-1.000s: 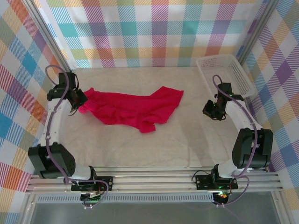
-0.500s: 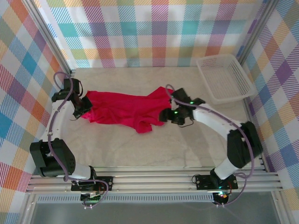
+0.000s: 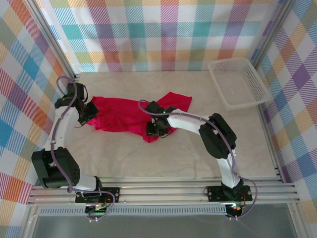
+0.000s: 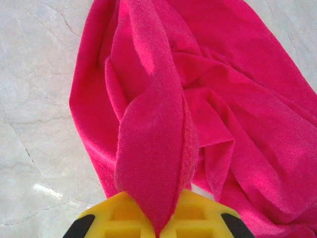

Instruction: Fold the inside-out t-shirt

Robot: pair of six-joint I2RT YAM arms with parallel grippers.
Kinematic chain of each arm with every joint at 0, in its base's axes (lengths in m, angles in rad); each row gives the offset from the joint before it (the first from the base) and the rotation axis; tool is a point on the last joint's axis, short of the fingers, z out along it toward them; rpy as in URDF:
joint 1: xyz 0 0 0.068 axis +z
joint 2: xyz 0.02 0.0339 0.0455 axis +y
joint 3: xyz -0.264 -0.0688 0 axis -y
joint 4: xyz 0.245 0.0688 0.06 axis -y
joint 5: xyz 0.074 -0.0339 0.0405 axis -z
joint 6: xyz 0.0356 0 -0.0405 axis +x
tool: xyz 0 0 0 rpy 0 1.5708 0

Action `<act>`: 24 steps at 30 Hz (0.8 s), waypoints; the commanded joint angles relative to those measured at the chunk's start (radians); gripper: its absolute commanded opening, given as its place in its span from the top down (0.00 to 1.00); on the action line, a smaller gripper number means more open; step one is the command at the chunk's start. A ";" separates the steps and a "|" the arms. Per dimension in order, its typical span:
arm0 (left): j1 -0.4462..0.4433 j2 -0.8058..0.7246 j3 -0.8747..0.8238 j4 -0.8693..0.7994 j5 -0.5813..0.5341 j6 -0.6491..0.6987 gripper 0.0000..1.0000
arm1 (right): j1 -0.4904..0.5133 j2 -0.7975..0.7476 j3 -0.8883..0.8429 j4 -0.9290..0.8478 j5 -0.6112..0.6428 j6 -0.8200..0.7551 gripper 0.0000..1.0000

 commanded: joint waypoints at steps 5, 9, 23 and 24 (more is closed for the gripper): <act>0.080 -0.046 0.041 -0.005 0.039 -0.002 1.00 | -0.203 -0.355 -0.243 -0.069 -0.005 -0.008 1.00; 0.116 -0.050 0.053 0.000 0.060 -0.002 1.00 | -0.404 -0.601 -0.383 -0.160 -0.046 -0.086 1.00; 0.122 -0.041 -0.054 0.105 0.203 -0.076 1.00 | -0.140 -0.465 -0.404 0.072 -0.042 -0.100 0.20; 0.122 -0.043 -0.060 0.112 0.205 -0.080 0.99 | -0.110 -0.423 -0.380 0.093 -0.028 -0.104 0.16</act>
